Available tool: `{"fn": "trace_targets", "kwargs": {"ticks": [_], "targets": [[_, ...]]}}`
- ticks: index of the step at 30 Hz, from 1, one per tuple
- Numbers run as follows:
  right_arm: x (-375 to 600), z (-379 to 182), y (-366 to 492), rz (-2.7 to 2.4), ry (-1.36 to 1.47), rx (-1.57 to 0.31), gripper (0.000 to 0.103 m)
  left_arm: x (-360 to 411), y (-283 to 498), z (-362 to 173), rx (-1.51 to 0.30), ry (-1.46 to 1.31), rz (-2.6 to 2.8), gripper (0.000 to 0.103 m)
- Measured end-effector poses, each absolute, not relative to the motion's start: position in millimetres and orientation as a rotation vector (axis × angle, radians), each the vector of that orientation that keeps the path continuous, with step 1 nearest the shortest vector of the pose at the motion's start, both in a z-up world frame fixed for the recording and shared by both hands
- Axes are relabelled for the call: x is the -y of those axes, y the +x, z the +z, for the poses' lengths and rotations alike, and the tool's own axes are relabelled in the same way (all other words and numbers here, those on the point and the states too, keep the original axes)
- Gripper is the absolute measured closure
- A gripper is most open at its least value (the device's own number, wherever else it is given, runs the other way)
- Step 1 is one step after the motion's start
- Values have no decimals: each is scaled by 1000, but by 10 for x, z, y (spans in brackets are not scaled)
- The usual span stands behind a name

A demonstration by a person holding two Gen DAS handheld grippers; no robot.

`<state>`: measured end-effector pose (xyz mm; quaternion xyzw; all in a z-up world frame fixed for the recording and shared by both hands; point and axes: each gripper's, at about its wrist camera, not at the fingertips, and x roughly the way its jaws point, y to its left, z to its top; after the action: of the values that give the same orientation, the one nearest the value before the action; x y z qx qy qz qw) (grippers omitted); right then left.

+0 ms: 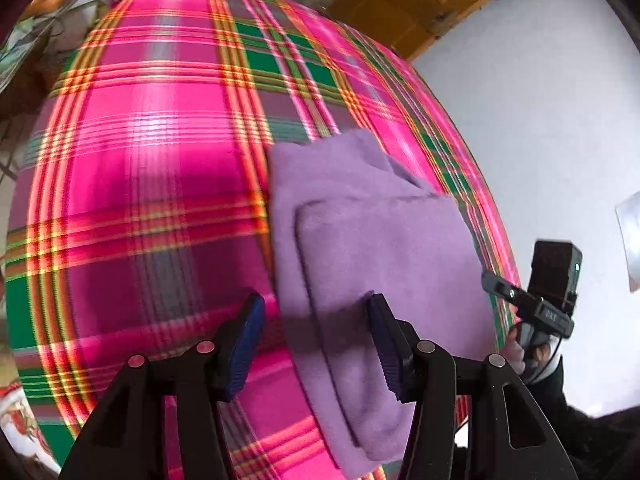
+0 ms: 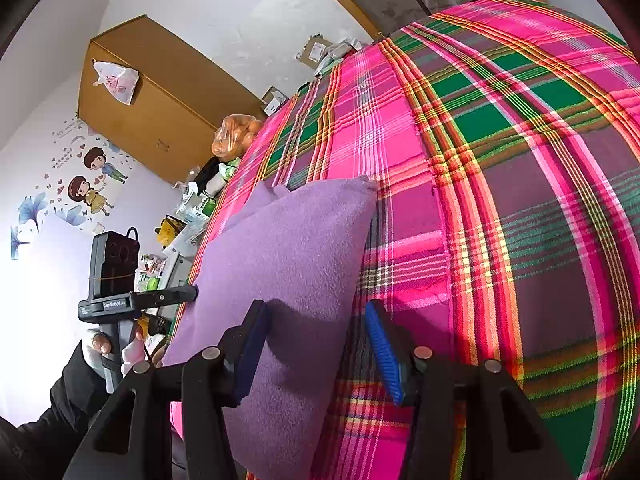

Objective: Fold clothes

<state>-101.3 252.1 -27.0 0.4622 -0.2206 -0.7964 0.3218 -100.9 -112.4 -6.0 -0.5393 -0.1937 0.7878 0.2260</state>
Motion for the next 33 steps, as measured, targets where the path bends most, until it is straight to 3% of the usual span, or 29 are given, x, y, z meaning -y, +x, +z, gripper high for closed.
{"fn": "trace_targets", "kwargs": {"ticks": [14,21,30,33], "targets": [[-2516,-272,-998,-2096,1210,604,52,1059,-1031,-36,520,-1468,2082,48],[-2489,-260,-976,-2094,1211,598,52,1108,-881,-61,507,-1466,2022,54],[-2338,-216,-1035,-2070,1232,515,51,913,-808,-20,400,-1476,2018,54],[-2262,-175,-1043,-2075,1250,449,60,905,-785,20,370,-1478,2050,63]]}}
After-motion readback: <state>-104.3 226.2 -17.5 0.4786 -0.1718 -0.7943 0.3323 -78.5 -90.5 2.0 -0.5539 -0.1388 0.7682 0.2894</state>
